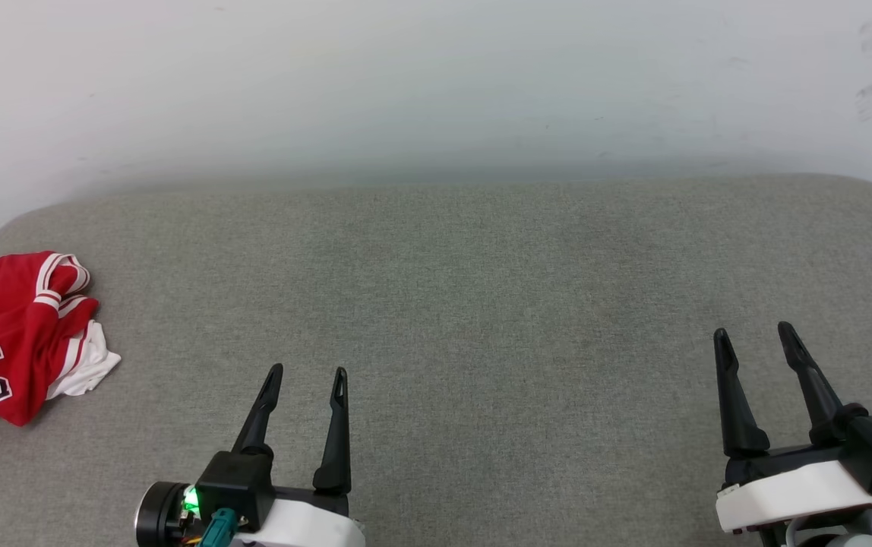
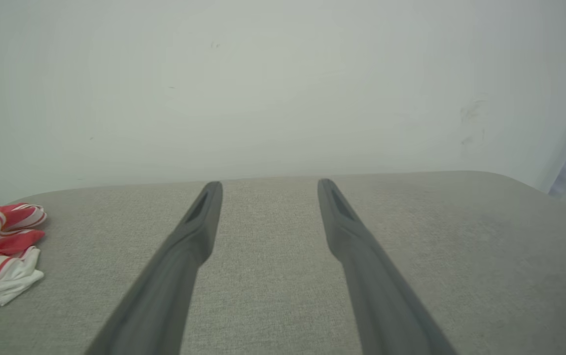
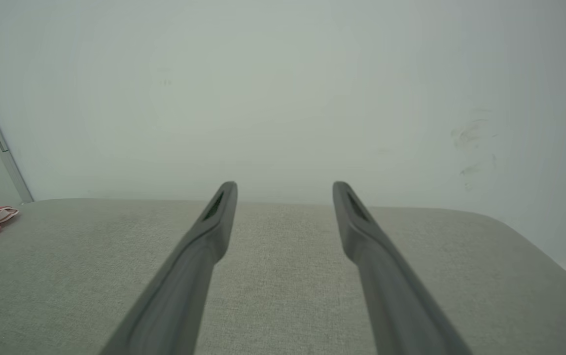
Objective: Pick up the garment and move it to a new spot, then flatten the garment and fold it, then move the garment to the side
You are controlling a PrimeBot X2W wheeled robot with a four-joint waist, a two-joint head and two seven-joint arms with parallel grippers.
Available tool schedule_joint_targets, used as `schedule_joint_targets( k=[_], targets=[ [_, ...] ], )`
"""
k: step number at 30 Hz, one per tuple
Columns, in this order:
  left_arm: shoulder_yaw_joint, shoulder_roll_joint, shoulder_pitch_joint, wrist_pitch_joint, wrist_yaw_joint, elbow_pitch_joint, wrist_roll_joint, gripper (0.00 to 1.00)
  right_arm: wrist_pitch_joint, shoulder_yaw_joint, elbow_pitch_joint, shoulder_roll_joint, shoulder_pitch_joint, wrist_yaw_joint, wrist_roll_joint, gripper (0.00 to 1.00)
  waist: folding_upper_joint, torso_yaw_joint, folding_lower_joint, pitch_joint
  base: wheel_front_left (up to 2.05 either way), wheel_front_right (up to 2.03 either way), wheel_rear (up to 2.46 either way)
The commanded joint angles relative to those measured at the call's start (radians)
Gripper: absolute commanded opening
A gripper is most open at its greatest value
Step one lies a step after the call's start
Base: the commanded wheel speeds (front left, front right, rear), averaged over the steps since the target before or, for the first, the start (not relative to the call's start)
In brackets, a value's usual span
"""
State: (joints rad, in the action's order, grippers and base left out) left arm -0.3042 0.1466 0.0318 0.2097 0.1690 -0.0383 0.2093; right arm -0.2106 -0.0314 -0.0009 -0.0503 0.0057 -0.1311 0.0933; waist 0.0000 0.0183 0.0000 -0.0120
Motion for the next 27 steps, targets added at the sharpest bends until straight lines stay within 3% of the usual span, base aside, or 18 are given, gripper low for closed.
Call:
schedule_joint_targets(
  k=[1, 4, 8, 9, 17, 27],
  targets=[
    [-0.002, 0.0, -0.006, 0.009, 0.007, -0.007, -0.01, 1.0, -0.007, -0.002, -0.01, 0.0, 0.01, 0.001, -0.006, 1.0, 0.0, 0.0, 0.0, 0.0, 0.0, 0.0, 0.0],
    [0.011, -0.012, 0.003, 0.015, 0.006, -0.01, -0.002, 1.0, -0.014, 0.001, -0.015, 0.0, 0.01, 0.001, -0.017, 1.0, 0.0, 0.0, 0.0, 0.0, 0.0, 0.0, 0.0],
    [0.045, -0.036, 0.017, 0.022, -0.029, -0.003, 0.006, 1.0, -0.02, 0.004, -0.018, 0.0, 0.016, 0.001, -0.016, 1.0, 0.0, 0.0, 0.0, 0.001, 0.0, 0.0, 0.0],
    [0.08, -0.058, 0.028, 0.027, -0.064, -0.003, 0.013, 1.0, -0.028, -0.004, -0.015, 0.0, 0.017, 0.001, 0.008, 1.0, 0.0, 0.0, 0.0, 0.001, 0.0, 0.0, 0.0],
    [0.161, -0.094, 0.053, 0.042, -0.166, 0.0, -0.019, 1.0, -0.041, -0.019, 0.024, 0.0, 0.023, 0.001, 0.067, 1.0, 0.0, 0.0, 0.0, 0.002, 0.0, 0.0, 0.0],
    [0.145, -0.096, 0.059, 0.058, -0.171, -0.003, -0.092, 1.0, -0.055, -0.023, 0.06, 0.001, 0.021, 0.0, 0.029, 1.0, 0.0, 0.004, 0.0, -0.002, 0.0, 0.0, 0.0]
  ],
)
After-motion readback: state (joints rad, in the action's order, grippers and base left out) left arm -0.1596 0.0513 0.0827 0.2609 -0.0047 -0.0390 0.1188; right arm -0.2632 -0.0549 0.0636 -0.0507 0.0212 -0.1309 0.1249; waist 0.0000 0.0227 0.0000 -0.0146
